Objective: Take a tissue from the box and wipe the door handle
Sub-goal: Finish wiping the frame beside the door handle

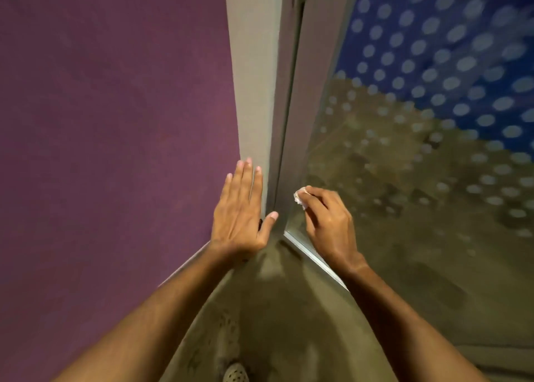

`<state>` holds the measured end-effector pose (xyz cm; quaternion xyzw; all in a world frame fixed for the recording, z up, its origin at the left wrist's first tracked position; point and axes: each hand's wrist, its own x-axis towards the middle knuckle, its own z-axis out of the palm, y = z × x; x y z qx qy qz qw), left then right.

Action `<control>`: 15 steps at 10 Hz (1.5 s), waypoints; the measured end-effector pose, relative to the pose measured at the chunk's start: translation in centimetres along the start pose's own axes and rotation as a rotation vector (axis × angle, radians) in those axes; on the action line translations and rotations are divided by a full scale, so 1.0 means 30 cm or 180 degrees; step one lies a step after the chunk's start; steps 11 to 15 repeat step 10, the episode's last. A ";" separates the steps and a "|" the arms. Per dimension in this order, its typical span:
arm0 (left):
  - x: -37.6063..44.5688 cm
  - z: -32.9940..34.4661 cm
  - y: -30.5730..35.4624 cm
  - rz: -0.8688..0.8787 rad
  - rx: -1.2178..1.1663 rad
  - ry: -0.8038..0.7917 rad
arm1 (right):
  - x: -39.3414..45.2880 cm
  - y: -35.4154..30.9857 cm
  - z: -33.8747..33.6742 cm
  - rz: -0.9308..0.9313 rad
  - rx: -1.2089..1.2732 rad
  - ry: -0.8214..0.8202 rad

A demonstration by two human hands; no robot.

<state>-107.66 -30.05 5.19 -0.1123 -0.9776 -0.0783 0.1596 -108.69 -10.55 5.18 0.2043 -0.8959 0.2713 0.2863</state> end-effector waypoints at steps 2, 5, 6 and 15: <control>0.004 0.212 -0.155 -0.0187 0.0051 -0.0164 | -0.003 0.044 0.267 0.0421 0.0143 -0.0567; -0.030 0.617 -0.324 -0.0546 0.0434 -0.0718 | -0.034 0.195 0.698 0.0578 0.0621 -0.1251; -0.059 0.692 -0.380 -0.0767 0.0252 -0.0818 | -0.057 0.243 0.834 0.0486 0.0637 -0.1341; -0.140 0.838 -0.493 -0.1103 -0.0099 -0.0924 | -0.141 0.290 1.170 0.0304 0.0185 -0.2213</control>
